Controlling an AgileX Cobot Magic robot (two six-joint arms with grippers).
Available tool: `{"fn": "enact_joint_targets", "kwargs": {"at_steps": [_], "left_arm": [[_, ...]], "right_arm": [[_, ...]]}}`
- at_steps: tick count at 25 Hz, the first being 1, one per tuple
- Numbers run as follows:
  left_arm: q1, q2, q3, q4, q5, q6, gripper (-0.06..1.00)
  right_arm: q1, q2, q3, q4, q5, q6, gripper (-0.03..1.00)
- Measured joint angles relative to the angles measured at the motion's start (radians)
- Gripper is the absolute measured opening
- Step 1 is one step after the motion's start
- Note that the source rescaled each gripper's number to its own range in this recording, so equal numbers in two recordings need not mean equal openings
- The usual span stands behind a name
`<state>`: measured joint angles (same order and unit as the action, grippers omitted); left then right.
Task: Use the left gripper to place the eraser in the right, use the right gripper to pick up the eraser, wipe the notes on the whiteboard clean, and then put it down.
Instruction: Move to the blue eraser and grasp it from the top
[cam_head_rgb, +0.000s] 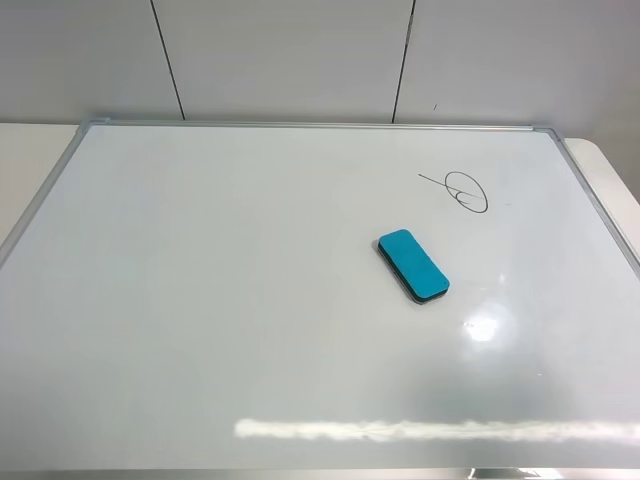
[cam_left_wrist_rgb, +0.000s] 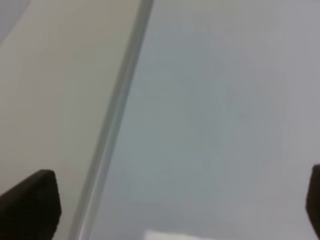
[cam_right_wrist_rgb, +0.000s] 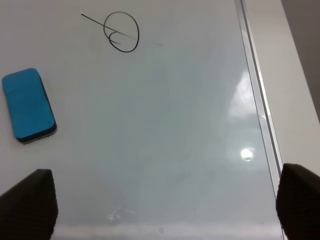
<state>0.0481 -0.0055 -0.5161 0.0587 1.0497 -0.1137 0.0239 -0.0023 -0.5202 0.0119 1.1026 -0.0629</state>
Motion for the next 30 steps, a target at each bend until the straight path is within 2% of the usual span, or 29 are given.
{"fn": "enact_joint_targets", "kwargs": {"at_steps": [3,30], "left_arm": [[-0.025,0.0,0.0,0.0,0.0,0.0,1.0],[-0.049,0.0,0.0,0.001,0.004,0.0,1.0]], "right_arm": [[0.0,0.0,0.0,0.0,0.0,0.0,0.73],[0.0,0.0,0.0,0.0,0.0,0.0,0.73]]}}
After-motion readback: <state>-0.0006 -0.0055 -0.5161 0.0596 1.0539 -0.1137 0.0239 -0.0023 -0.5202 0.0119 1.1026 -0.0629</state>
